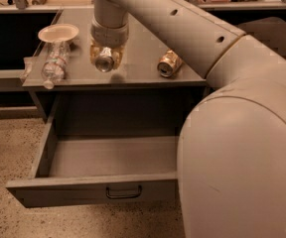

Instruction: Place redbull can into top drawer

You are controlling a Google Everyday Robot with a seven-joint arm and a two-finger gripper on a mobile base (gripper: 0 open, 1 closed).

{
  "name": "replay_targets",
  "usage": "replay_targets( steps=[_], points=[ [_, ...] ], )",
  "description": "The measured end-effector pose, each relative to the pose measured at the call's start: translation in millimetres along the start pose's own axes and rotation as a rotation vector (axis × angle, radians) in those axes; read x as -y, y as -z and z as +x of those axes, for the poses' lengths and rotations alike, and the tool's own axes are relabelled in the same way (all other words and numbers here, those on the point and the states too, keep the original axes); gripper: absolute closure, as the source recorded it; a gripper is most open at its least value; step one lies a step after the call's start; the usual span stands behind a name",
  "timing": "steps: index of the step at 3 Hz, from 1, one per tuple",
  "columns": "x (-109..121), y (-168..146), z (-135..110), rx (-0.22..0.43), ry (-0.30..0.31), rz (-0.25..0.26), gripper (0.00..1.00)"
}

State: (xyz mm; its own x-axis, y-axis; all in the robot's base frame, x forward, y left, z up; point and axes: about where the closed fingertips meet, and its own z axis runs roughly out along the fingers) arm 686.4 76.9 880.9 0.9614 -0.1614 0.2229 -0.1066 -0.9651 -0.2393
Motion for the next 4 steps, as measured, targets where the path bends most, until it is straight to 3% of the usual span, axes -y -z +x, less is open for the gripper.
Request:
replay_targets(
  steps=[1,2,3,4],
  points=[
    [3.6,7.4,-27.4,0.058,-0.102,0.041,1.00],
    [6.0,3.8,-30.0,0.072,-0.180,0.043,1.00],
    [5.9,3.7,-29.2,0.070,-0.178,0.042,1.00],
    [4.0,1.7,-33.0,0.059,-0.273,0.044,1.00]
  ],
)
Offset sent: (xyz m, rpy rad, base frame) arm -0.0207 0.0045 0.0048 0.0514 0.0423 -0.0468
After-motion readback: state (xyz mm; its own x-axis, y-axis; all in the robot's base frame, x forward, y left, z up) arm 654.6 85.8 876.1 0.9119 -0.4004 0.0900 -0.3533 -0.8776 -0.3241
